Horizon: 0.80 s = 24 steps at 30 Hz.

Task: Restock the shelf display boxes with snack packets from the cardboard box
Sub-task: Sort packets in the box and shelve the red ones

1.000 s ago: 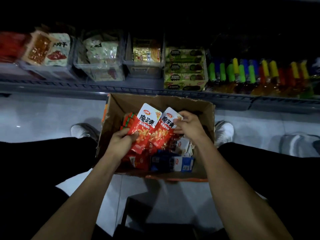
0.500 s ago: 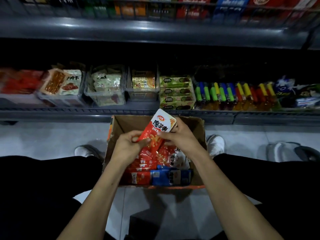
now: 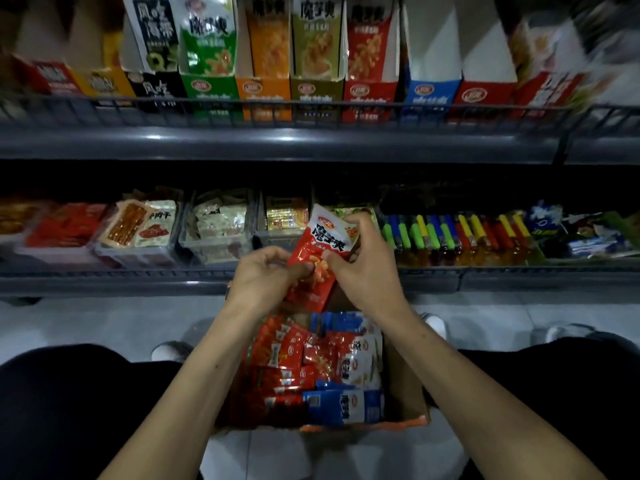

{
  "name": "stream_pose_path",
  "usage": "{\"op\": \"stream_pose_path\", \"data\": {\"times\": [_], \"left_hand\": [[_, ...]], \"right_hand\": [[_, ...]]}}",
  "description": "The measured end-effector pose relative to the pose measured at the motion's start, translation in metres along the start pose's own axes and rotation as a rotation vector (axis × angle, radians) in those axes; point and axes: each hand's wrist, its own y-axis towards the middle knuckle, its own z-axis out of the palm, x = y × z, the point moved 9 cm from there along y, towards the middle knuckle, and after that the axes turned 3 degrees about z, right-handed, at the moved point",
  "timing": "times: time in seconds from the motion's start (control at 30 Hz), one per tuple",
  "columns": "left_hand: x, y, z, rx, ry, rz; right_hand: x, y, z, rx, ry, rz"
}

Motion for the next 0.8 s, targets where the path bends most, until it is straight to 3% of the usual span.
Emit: {"op": "stream_pose_path", "data": {"times": [0.1,0.27,0.43,0.5,0.63,0.8], "left_hand": [[-0.043,0.012,0.012,0.057,-0.019,0.131],[-0.124,0.037,0.018,0.035,0.258,0.439],[-0.23,0.04,0.026,-0.201,0.739,1.031],[-0.25,0.056,0.036,-0.206,0.967,1.027],[-0.239,0.086,0.059,-0.061,1.382,0.854],[-0.23,0.091,0.066,-0.13,1.413,0.88]], "right_hand": [[0.028,0.026,-0.033,-0.013,0.012,-0.045],[0.073,0.067,-0.095,-0.077,0.039,-0.118],[0.126,0.1,-0.148,-0.231,-0.113,-0.218],[0.149,0.111,-0.157,-0.29,-0.235,-0.308],[0.191,0.139,-0.157,-0.349,-0.373,-0.464],[0.202,0.185,-0.15,-0.393,-0.426,-0.405]]}}
